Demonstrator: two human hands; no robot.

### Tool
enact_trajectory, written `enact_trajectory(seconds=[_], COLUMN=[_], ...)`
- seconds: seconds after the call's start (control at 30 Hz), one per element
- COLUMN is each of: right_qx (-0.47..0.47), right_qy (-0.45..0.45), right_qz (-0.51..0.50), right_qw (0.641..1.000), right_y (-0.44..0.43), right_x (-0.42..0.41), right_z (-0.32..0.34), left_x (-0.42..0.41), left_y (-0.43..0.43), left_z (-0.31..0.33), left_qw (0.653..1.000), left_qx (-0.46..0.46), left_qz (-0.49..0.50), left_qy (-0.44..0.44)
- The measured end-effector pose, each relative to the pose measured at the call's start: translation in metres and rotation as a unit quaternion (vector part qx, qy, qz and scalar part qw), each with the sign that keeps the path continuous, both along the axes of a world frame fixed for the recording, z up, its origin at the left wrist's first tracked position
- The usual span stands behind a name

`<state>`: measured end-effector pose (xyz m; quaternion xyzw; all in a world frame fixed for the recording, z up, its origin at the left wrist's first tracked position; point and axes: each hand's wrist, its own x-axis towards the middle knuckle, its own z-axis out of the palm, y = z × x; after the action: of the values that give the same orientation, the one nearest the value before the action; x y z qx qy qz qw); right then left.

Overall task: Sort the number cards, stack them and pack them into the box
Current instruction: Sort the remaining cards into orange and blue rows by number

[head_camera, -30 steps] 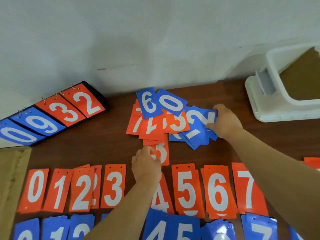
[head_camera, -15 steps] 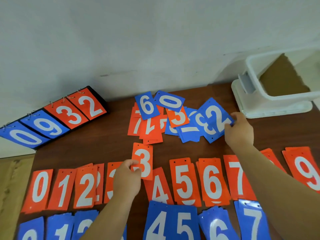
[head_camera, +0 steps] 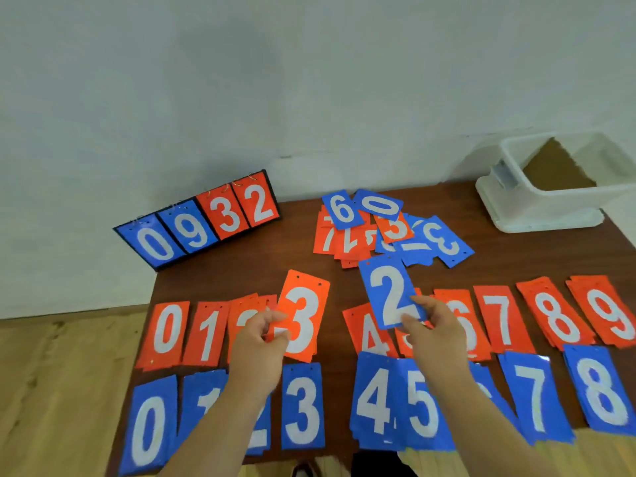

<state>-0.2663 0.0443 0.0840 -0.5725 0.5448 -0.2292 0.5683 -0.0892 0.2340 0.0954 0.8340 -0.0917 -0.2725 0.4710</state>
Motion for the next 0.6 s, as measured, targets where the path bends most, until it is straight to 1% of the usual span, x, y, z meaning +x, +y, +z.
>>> enact_trajectory(seconds=[0.07,0.2,0.33,0.5,0.6], right_qx=[0.014,-0.009,-0.039,-0.035,-0.035], right_qy=[-0.023,-0.028,-0.006,0.004,0.042], right_qz=[0.014,0.032,0.051,0.068,0.095], right_qw=[1.000,0.999,0.998,0.997,0.994], right_y=[0.035,0.079,0.106,0.131,0.140], right_x=[0.006,0.011,0.010,0.014,0.015], right_z=[0.003,0.009,0.018,0.025,0.018], left_x=[0.001,0.005,0.011,0.015,0.015], left_y=[0.033,0.094,0.138,0.167,0.178], left_z=[0.007,0.015,0.015,0.016,0.011], left_qw=[1.000,0.999,0.995,0.991,0.991], left_qx=[-0.015,-0.023,-0.022,-0.018,-0.020], left_qz=[0.006,0.034,0.073,0.106,0.112], left_qy=[0.006,-0.026,-0.066,-0.081,-0.075])
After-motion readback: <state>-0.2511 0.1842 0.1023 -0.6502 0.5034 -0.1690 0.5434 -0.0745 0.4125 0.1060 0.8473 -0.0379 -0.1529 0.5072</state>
